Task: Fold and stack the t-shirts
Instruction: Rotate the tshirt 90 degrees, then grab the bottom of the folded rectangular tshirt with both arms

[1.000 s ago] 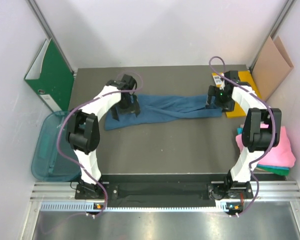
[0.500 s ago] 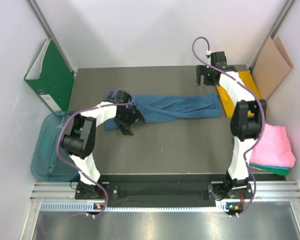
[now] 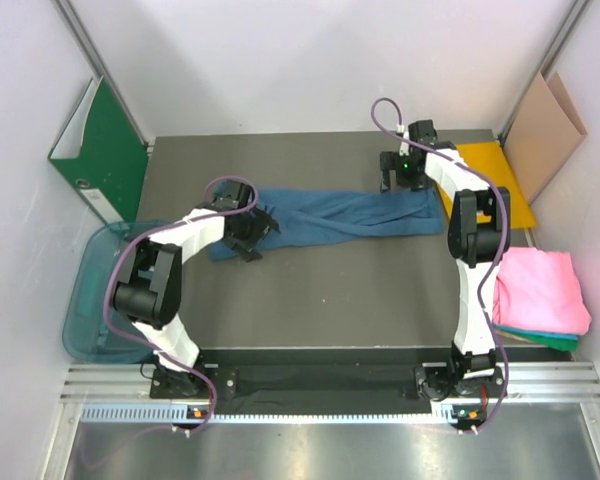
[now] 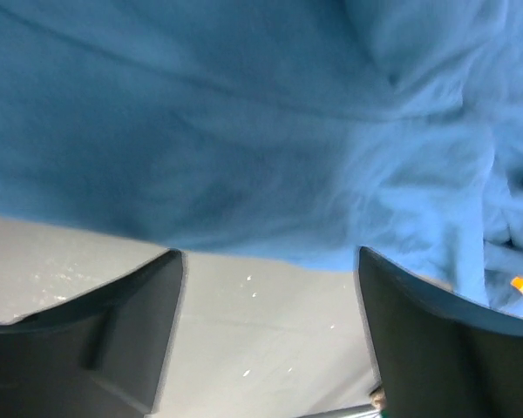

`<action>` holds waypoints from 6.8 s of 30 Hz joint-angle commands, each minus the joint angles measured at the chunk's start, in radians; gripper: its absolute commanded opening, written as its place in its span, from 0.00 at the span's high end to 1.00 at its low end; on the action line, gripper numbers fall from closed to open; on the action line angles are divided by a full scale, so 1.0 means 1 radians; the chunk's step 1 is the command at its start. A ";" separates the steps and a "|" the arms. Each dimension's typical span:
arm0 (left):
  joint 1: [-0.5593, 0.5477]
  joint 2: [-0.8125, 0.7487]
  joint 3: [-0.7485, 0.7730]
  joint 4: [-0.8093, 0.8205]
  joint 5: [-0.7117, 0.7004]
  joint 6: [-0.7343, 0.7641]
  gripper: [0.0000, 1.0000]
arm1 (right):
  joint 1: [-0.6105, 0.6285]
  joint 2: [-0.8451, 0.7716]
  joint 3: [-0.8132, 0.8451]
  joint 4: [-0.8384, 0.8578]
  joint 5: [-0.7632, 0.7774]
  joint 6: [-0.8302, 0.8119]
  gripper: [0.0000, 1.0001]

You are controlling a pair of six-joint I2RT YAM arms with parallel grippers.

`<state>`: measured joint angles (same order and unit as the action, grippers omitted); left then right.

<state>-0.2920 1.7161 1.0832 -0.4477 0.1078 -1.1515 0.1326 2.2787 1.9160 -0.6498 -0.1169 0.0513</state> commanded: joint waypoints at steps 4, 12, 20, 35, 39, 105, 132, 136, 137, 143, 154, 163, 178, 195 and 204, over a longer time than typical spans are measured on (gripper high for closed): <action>0.025 0.149 0.162 -0.069 -0.057 -0.002 0.80 | 0.010 -0.030 -0.035 -0.046 0.017 -0.005 0.06; 0.040 0.315 0.397 -0.273 -0.175 0.068 1.00 | 0.015 -0.077 -0.129 -0.155 0.054 0.013 0.96; 0.088 0.493 0.725 -0.342 -0.209 0.188 1.00 | 0.062 -0.215 -0.319 -0.243 0.011 0.032 1.00; 0.114 0.838 1.231 -0.098 0.308 0.193 0.32 | 0.225 -0.469 -0.469 -0.450 -0.184 0.081 0.24; 0.113 0.582 0.872 0.042 0.334 0.277 0.16 | 0.219 -0.484 -0.393 -0.397 -0.129 0.087 0.00; -0.323 -0.323 -0.066 -0.611 0.026 0.437 0.31 | 0.248 0.126 0.240 0.025 -0.251 0.312 0.02; -0.495 -0.320 -0.114 -0.534 -0.134 0.406 0.33 | 0.150 0.219 0.299 0.234 -0.098 0.461 1.00; -0.521 -0.271 -0.144 -0.477 -0.112 0.385 0.40 | 0.111 0.216 0.301 0.239 -0.113 0.472 1.00; -0.524 -0.262 -0.149 -0.447 -0.112 0.378 0.41 | 0.110 0.216 0.301 0.242 -0.118 0.470 1.00; -0.527 -0.167 -0.109 -0.398 -0.167 0.386 0.39 | 0.096 0.225 0.301 0.240 -0.142 0.469 0.99; -0.524 -0.055 0.012 -0.390 -0.267 0.437 0.36 | 0.090 0.226 0.267 0.222 -0.173 0.444 0.99; -0.460 0.053 0.000 -0.424 -0.269 0.400 1.00 | 0.085 0.216 0.221 0.217 -0.185 0.432 0.99; -0.440 -0.147 -0.127 -0.575 -0.319 0.306 1.00 | 0.059 0.252 0.273 0.213 -0.170 0.433 0.99; -0.440 -0.194 -0.059 -0.527 -0.307 0.340 0.01 | 0.044 0.185 0.199 0.206 -0.195 0.357 0.51; -0.432 -0.293 -0.046 -0.379 -0.315 0.418 0.01 | 0.067 -0.324 -0.364 0.204 -0.304 0.269 0.00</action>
<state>-0.7280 1.4052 1.0084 -0.9226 -0.2001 -0.7834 0.1825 2.1647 1.6955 -0.4221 -0.3340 0.3889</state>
